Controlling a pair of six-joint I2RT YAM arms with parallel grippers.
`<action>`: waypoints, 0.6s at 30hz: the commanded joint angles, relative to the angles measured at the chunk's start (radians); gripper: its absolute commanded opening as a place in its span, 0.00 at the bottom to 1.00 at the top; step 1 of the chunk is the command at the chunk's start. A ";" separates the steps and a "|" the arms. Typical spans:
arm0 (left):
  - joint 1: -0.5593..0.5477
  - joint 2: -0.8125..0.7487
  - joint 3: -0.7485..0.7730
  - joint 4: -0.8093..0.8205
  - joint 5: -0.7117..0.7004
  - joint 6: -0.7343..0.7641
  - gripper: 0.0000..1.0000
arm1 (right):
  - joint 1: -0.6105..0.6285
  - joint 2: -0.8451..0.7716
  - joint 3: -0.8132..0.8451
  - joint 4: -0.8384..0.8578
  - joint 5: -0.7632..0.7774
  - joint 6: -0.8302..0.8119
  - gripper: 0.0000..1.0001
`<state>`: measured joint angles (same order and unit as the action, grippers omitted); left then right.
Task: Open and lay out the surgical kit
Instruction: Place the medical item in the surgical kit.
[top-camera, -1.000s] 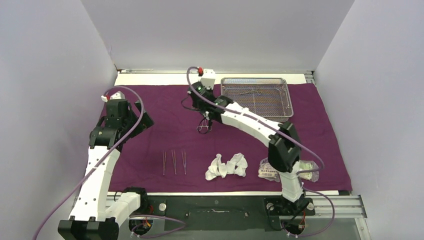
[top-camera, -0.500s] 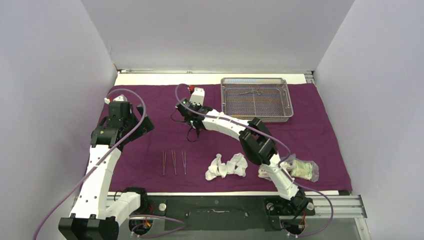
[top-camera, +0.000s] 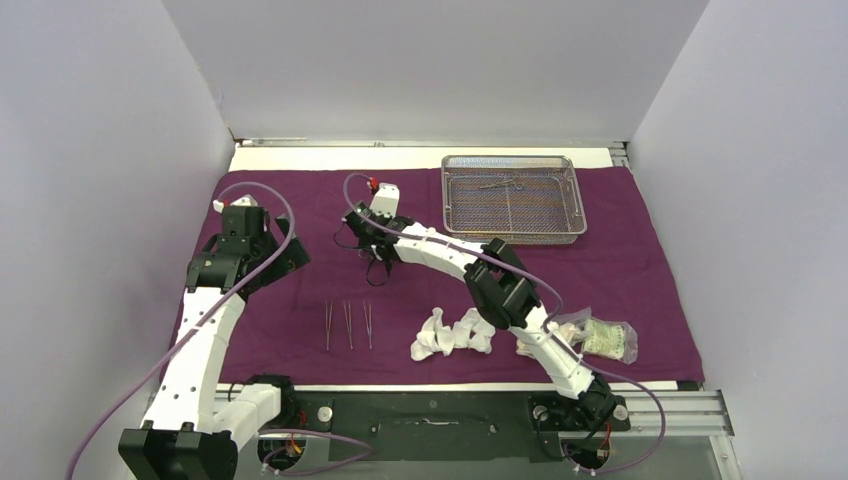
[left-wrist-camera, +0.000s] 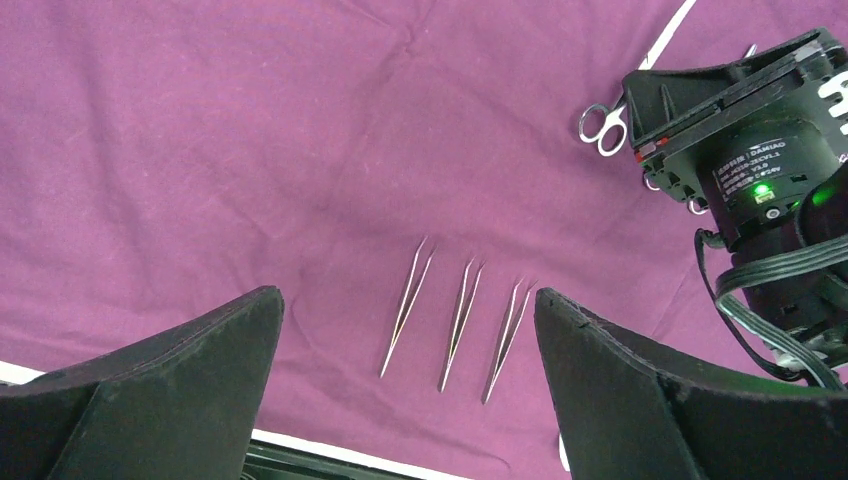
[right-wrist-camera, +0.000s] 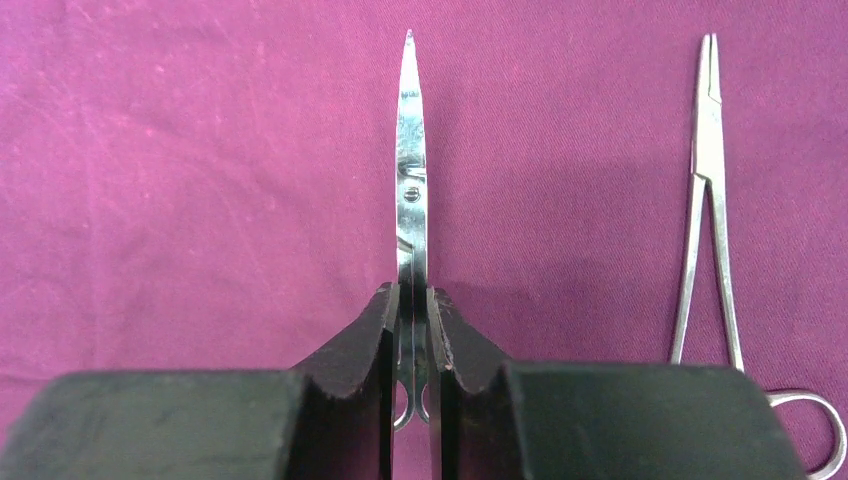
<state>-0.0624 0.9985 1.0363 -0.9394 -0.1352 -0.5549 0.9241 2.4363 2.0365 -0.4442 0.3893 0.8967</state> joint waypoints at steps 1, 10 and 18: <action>0.009 -0.016 -0.002 0.016 -0.032 0.008 0.94 | 0.005 0.004 0.039 -0.026 0.006 0.037 0.08; 0.010 -0.007 0.001 0.011 -0.039 0.008 0.95 | 0.001 0.045 0.098 -0.054 -0.029 0.024 0.25; 0.012 -0.006 0.017 0.001 -0.055 0.019 0.95 | -0.022 -0.058 0.107 -0.011 -0.052 -0.012 0.40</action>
<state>-0.0612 0.9974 1.0248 -0.9405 -0.1654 -0.5529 0.9157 2.4523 2.1063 -0.4911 0.3389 0.9176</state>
